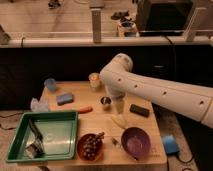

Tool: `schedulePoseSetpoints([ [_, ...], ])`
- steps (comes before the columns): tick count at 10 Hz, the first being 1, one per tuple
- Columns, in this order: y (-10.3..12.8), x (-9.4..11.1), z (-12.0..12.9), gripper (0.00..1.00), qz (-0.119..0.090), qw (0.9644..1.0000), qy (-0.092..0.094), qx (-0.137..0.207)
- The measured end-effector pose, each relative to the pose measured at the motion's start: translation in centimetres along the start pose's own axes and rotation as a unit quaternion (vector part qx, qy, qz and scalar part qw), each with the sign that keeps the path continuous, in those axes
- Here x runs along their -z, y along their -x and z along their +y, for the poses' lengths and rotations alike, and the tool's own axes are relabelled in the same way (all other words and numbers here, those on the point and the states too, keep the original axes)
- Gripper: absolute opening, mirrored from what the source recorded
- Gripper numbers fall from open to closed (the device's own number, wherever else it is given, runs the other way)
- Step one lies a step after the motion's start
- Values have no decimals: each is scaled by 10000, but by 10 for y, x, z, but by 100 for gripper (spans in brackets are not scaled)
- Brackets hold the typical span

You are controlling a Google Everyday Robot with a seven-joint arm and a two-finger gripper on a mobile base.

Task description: Place sponge in tray

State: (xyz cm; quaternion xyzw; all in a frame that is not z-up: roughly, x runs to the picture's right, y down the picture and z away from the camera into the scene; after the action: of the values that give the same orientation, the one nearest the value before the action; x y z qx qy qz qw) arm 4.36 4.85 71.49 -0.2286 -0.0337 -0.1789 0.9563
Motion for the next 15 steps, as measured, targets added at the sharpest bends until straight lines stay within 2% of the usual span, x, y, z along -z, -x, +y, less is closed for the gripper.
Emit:
schedulePoseSetpoints([
  [4, 28, -2, -28, 80, -50, 9998, -66, 196],
  [15, 59, -18, -73, 80, -182, 9966, -298, 749],
])
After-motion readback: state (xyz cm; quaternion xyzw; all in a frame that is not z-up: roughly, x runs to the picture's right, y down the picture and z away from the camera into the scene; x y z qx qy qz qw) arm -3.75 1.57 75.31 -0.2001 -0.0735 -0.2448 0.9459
